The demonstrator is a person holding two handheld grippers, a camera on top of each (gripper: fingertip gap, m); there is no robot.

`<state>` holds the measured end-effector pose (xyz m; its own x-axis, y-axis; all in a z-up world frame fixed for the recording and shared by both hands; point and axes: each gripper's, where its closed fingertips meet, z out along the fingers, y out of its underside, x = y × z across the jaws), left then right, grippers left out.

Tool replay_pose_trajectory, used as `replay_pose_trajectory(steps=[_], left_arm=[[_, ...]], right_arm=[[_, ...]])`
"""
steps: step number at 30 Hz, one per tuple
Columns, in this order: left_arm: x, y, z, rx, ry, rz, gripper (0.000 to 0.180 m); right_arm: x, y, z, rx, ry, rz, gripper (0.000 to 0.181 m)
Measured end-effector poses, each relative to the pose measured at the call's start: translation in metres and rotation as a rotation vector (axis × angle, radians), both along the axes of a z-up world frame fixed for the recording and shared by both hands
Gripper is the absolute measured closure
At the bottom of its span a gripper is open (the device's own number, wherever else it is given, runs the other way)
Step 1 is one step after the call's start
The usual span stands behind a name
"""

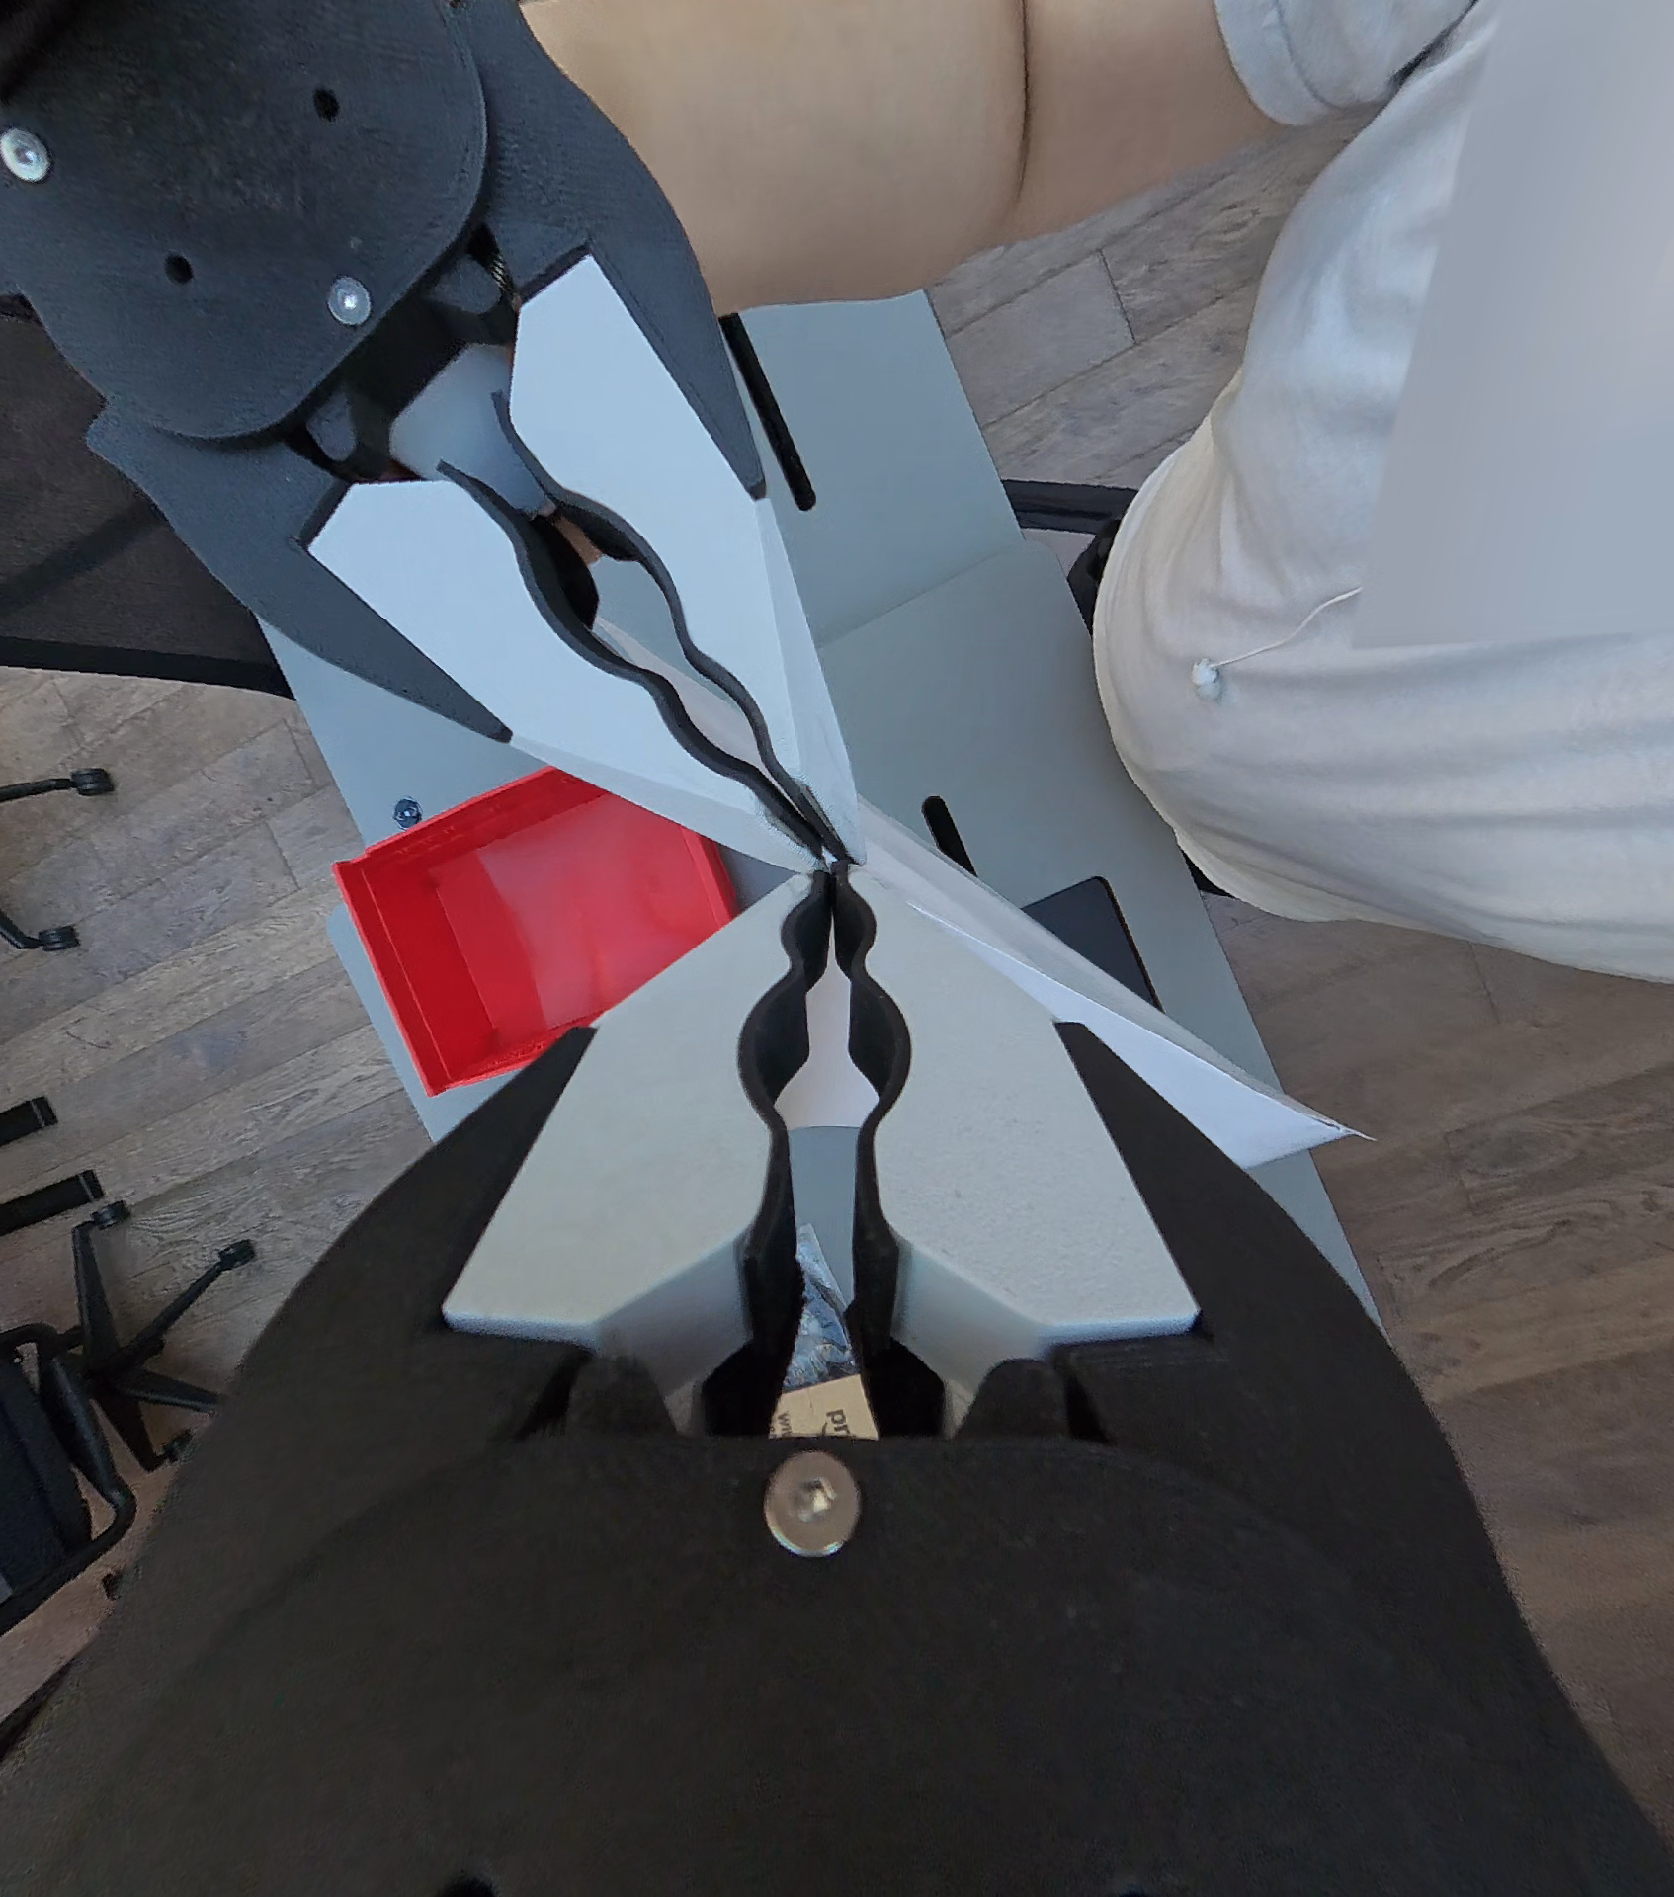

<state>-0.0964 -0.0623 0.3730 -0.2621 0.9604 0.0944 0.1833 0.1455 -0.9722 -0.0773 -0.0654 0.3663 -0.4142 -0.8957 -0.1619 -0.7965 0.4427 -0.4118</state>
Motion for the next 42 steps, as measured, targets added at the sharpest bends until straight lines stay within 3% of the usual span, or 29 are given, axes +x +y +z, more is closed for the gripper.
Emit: replay_pose_trajectory(steps=[12, 23, 34, 37, 38, 42], left_arm=[[0.006, 0.003, 0.021, -0.023, 0.164, -0.084, 0.180], [0.010, 0.012, 0.032, -0.058, 0.208, -0.142, 0.180], [0.007, 0.004, 0.023, -0.024, 0.097, -0.038, 0.180], [0.005, 0.007, 0.017, 0.013, 0.040, -0.027, 0.169], [0.004, 0.007, 0.017, 0.018, 0.032, -0.019, 0.179], [0.004, 0.012, 0.018, 0.002, 0.026, -0.031, 0.180]], right_arm=[[0.007, 0.003, 0.021, 0.155, -0.210, 0.029, 0.181], [0.007, 0.009, 0.034, 0.308, -0.298, 0.070, 0.181], [0.006, 0.006, 0.027, 0.340, -0.254, 0.054, 0.181], [0.007, 0.008, 0.027, 0.358, -0.254, 0.054, 0.181], [0.008, 0.008, 0.027, 0.359, -0.254, 0.057, 0.181], [0.006, 0.012, 0.030, 0.370, -0.259, 0.073, 0.181]])
